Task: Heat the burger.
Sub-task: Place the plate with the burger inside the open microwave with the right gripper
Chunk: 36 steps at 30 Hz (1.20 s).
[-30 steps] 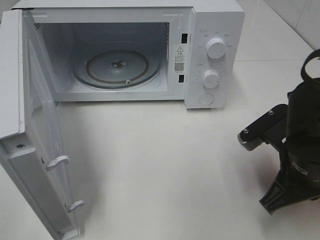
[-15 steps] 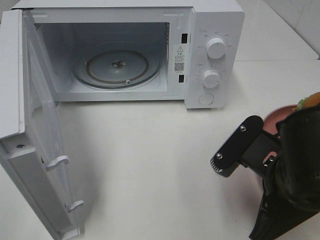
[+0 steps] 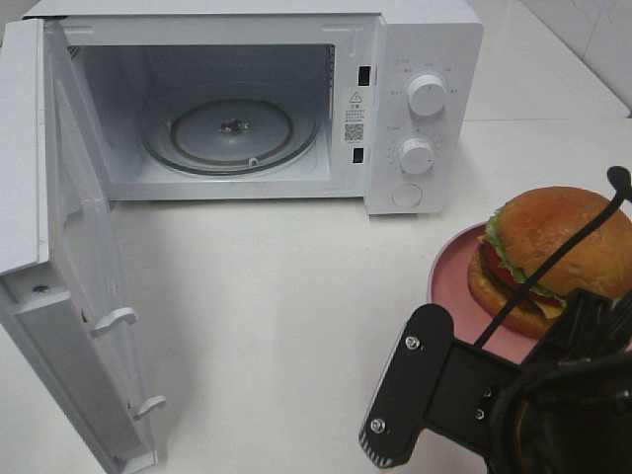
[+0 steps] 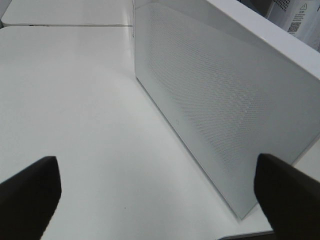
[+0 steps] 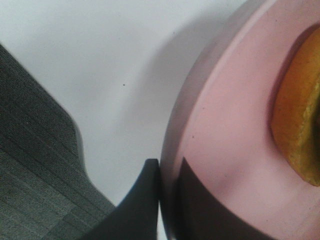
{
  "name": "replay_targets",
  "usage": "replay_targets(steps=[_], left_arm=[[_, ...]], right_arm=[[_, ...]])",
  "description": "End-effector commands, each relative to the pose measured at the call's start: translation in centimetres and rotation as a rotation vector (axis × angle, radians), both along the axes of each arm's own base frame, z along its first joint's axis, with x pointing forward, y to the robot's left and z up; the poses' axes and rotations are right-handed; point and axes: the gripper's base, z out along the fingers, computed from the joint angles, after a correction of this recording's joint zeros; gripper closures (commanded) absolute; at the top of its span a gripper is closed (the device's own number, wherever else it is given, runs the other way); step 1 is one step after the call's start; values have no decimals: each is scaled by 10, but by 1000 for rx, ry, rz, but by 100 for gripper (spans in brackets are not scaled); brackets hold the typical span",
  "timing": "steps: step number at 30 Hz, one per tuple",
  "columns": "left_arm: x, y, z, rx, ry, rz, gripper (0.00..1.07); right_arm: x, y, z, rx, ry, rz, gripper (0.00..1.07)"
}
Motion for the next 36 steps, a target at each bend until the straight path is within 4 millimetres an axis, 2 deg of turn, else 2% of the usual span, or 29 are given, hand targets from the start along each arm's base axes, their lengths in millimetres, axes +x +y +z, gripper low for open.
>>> replay_targets(steps=[1,6,19,22,24,36], left_arm=[[-3,0,0,-10,-17,5,9],[-3,0,0,-10,-17,5,9],[-3,0,0,-10,-17,5,9],[-3,0,0,-10,-17,5,9],[-3,0,0,-10,-17,5,9],[-3,0,0,-10,-17,5,9]], right_arm=[[-2,-1,4,-58,-40,72,107],[-16,9,3,-93,1,283,107],[-17,15,3,-81,12,380,107],[-16,18,3,-88,13,445,107],[-15,22,3,-107,12,563,107],[-15,32,2,-94,12,749,107]])
